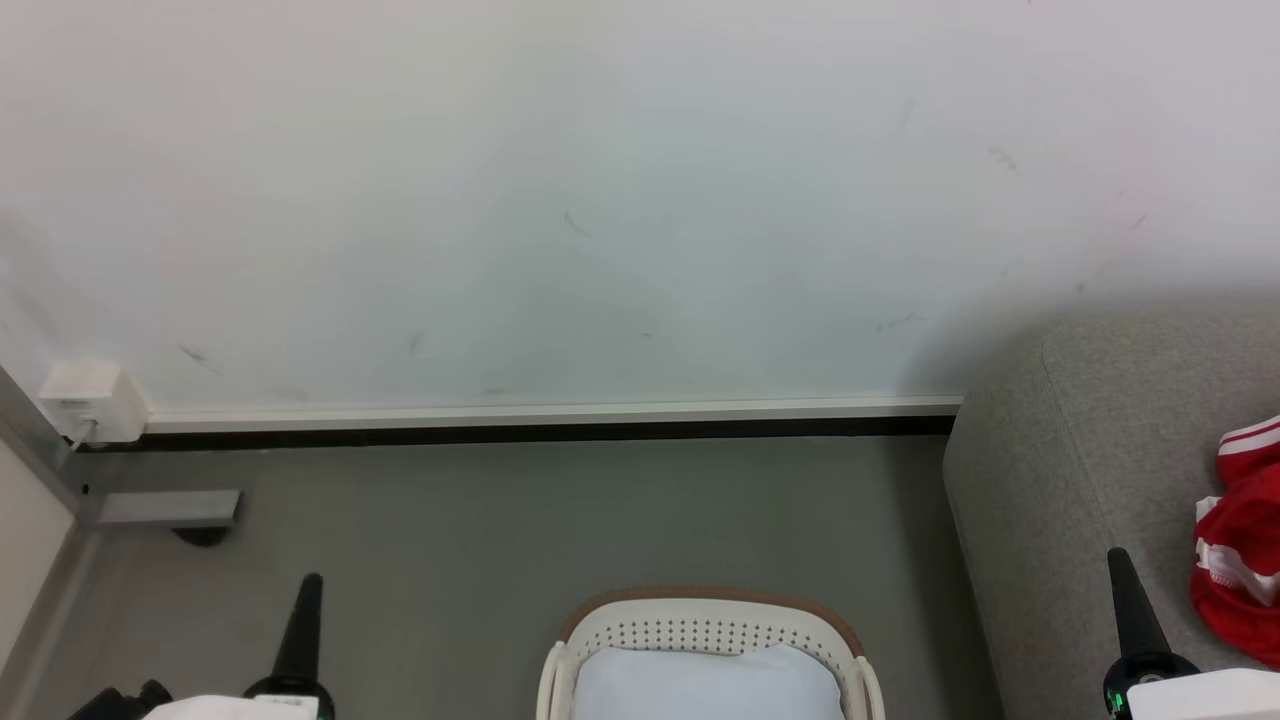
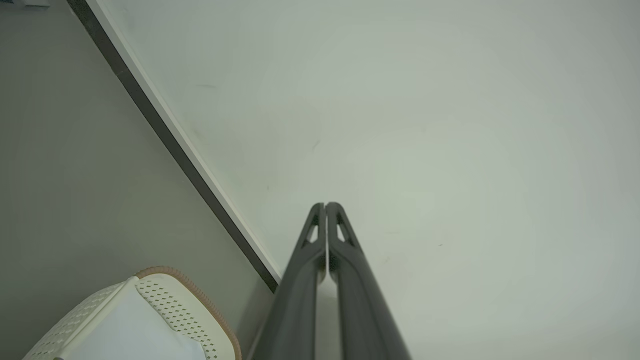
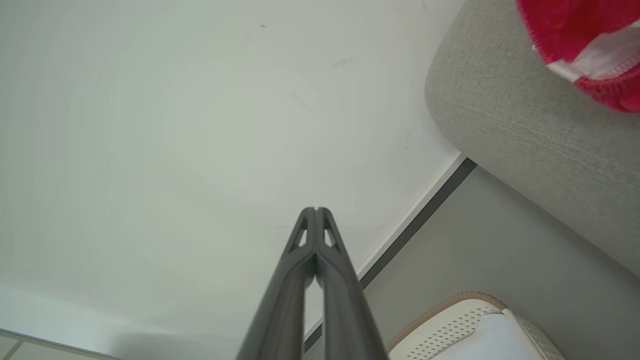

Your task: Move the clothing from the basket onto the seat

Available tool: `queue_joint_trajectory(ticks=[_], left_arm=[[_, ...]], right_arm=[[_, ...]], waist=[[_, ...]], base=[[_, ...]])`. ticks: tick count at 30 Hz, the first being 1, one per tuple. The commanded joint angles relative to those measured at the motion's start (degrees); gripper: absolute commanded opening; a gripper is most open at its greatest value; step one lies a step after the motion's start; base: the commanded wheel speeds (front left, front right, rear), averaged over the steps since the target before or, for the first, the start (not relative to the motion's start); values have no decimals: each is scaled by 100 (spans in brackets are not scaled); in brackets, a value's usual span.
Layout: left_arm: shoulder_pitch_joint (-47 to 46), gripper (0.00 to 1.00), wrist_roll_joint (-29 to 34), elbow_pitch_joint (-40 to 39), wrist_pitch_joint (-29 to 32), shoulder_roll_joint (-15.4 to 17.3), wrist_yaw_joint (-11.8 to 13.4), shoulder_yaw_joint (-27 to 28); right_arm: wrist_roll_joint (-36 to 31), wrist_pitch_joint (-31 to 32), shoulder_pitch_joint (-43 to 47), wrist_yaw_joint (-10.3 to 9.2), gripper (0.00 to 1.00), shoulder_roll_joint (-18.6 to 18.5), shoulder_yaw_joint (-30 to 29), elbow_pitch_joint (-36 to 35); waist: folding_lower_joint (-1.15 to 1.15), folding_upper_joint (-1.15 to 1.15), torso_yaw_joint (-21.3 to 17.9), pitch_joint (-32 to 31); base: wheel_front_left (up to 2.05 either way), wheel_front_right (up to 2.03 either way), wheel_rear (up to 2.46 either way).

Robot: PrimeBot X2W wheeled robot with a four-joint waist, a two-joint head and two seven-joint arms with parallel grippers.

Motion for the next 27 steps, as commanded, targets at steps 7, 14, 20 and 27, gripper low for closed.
queue_joint_trajectory(ticks=[7, 14, 20, 27], left_arm=[[-145, 0, -457, -66, 125, 22, 5, 50], [-176, 0, -793, -76, 228, 18, 5, 62], [-200, 0, -1058, -81, 305, 14, 6, 70], [-230, 0, -1370, -89, 386, 8, 6, 78]], right_arm=[[450, 124, -123, -7, 0, -11, -109, -68], [780, 213, -148, -8, 0, 1, -184, -70], [1058, 291, -164, -9, 0, 11, -237, -71], [1348, 384, -166, -9, 0, 22, -297, -72]], waist=[[0, 0, 17, 18], [0, 0, 33, 35], [-1, 0, 47, 50], [-1, 0, 63, 67]], base=[[0, 0, 0], [0, 0, 0], [0, 0, 0], [0, 0, 0]])
